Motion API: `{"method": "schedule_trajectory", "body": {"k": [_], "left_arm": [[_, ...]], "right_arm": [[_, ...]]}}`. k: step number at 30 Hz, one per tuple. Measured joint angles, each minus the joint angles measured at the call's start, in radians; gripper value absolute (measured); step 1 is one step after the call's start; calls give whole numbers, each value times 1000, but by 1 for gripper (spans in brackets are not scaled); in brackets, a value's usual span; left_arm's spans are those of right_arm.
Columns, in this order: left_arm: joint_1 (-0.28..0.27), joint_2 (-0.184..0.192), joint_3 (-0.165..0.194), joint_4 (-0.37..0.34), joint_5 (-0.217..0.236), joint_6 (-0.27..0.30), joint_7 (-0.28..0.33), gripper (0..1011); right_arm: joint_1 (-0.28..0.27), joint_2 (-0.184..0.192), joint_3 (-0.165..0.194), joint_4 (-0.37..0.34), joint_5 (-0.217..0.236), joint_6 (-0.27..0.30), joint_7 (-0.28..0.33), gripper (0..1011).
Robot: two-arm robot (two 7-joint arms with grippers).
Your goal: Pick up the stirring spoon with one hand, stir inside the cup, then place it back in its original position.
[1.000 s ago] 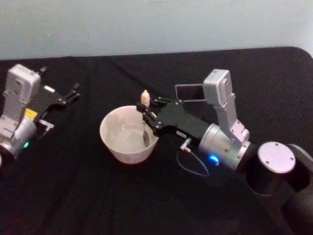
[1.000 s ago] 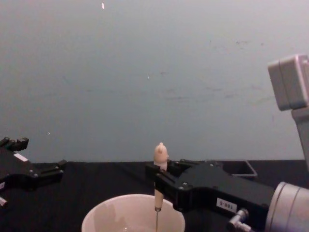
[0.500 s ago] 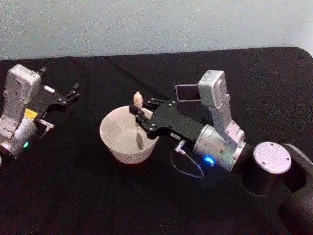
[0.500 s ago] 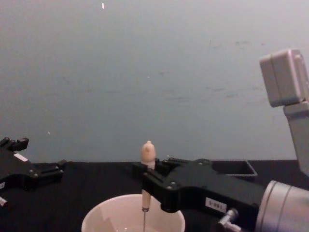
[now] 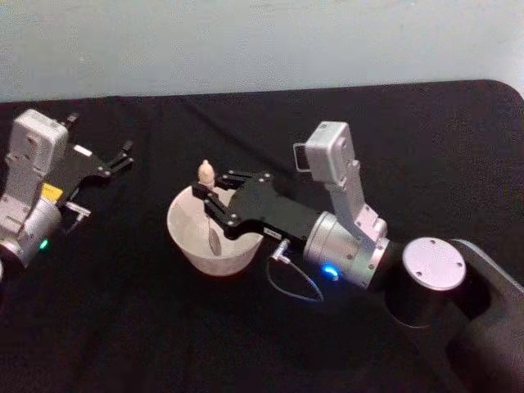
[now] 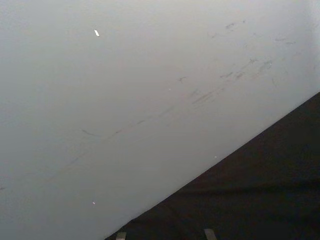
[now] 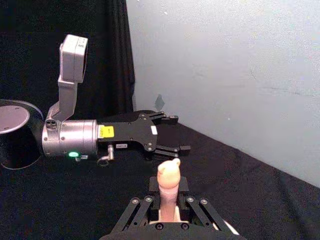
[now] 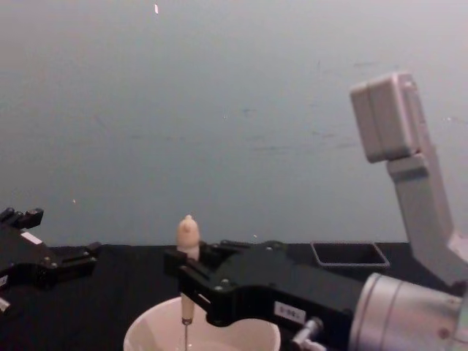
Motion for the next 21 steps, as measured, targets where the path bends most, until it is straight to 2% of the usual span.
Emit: {"method": "schedule_trajectory", "body": {"k": [11, 21], "left_arm": [[0, 0, 0, 0, 0, 0, 0, 1001], [0, 0, 0, 0, 0, 0, 0, 1001]], "right_arm": [[40, -41, -4, 51, -13, -10, -21, 217], [61, -61, 13, 88, -32, -20, -48, 217]]}}
